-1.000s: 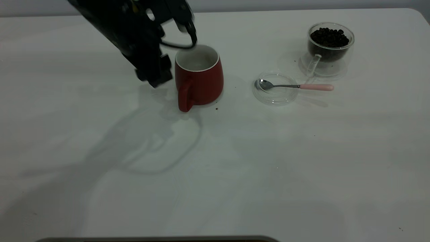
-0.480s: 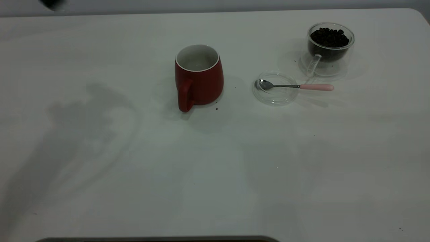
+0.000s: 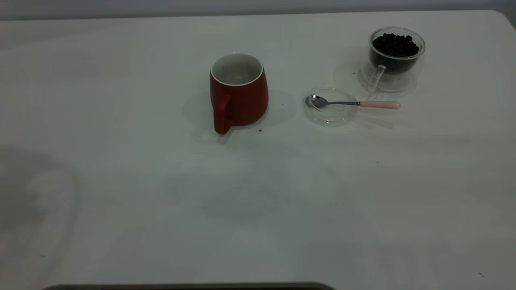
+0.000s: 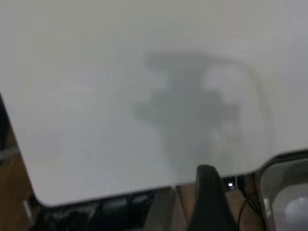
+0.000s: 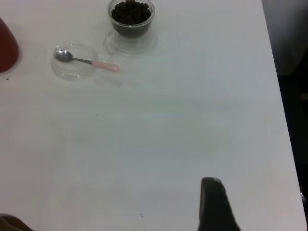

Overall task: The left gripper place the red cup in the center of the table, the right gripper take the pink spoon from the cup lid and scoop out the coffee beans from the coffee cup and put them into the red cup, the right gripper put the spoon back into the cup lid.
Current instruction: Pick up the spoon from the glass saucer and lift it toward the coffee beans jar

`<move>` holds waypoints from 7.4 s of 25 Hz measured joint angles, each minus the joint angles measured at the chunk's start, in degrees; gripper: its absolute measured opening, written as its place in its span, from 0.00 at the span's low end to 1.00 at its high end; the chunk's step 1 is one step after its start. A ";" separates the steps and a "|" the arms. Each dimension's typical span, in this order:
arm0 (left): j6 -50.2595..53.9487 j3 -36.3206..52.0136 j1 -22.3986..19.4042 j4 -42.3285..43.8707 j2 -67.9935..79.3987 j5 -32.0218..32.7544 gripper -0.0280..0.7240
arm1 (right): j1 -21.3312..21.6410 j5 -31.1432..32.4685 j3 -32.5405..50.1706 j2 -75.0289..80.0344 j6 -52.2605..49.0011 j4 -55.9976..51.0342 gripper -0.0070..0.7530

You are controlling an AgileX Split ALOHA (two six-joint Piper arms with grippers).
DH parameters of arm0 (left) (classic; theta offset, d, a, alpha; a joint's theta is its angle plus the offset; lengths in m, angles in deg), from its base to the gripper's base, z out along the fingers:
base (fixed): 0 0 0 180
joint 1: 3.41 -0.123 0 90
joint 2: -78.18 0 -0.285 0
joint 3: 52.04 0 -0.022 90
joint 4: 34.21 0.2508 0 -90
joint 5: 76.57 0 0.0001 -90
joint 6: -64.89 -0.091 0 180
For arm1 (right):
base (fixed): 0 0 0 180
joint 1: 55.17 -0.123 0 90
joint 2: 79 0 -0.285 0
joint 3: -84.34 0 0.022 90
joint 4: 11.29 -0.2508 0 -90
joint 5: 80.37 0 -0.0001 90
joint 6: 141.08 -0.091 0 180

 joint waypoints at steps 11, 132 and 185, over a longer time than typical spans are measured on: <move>0.00 4.55 -0.28 -3.28 -19.12 1.23 0.79 | 0.00 0.00 0.00 0.00 0.00 0.00 0.65; 11.96 39.84 -0.28 -6.07 -73.21 -0.82 0.79 | 0.00 -11.77 -30.47 68.19 3.81 -17.58 0.87; 11.91 39.84 -0.28 -6.07 -73.21 -0.82 0.79 | 8.00 -21.91 -25.60 132.24 71.57 -101.50 0.83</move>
